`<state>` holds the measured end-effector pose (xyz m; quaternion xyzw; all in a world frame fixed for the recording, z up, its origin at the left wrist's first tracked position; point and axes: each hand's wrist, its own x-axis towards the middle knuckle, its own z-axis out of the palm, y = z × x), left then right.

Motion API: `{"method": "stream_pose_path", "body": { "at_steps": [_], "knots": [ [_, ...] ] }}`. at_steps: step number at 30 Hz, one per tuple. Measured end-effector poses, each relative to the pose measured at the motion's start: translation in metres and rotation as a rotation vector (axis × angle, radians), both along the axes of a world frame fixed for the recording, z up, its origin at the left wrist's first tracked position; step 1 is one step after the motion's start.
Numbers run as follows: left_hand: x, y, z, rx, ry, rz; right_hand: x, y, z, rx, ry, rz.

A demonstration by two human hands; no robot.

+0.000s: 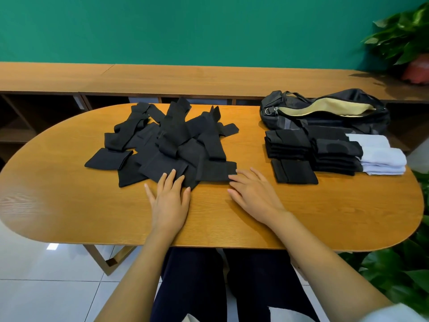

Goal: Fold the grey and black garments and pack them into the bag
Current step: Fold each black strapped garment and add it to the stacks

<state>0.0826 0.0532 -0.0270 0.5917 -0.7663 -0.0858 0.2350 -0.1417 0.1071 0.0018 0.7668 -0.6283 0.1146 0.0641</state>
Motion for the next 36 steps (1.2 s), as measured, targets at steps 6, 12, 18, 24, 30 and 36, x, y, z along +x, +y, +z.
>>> {"method": "stream_pose_path", "body": {
  "at_steps": [6,12,18,24,30,36],
  "knots": [
    [-0.001,0.000,-0.002,-0.013,-0.024,0.001,-0.036,0.050,-0.008,-0.151,-0.061,-0.016],
    [-0.001,0.000,-0.003,-0.021,-0.042,-0.006,-0.055,0.072,-0.013,-0.240,-0.109,-0.011],
    [-0.002,0.002,0.000,-0.108,-0.056,-0.044,-0.053,0.070,-0.018,-0.146,-0.216,-0.069],
    [-0.019,0.020,0.009,-0.222,-0.010,-0.347,-0.055,0.066,-0.024,-0.095,-0.203,-0.109],
    [-0.061,0.036,0.013,-0.084,-0.003,-0.579,-0.054,0.070,-0.021,-0.113,-0.291,-0.147],
    [-0.071,0.041,-0.001,-0.162,-0.001,-0.544,-0.054,0.072,-0.021,-0.117,-0.356,-0.167]
  ]
}}
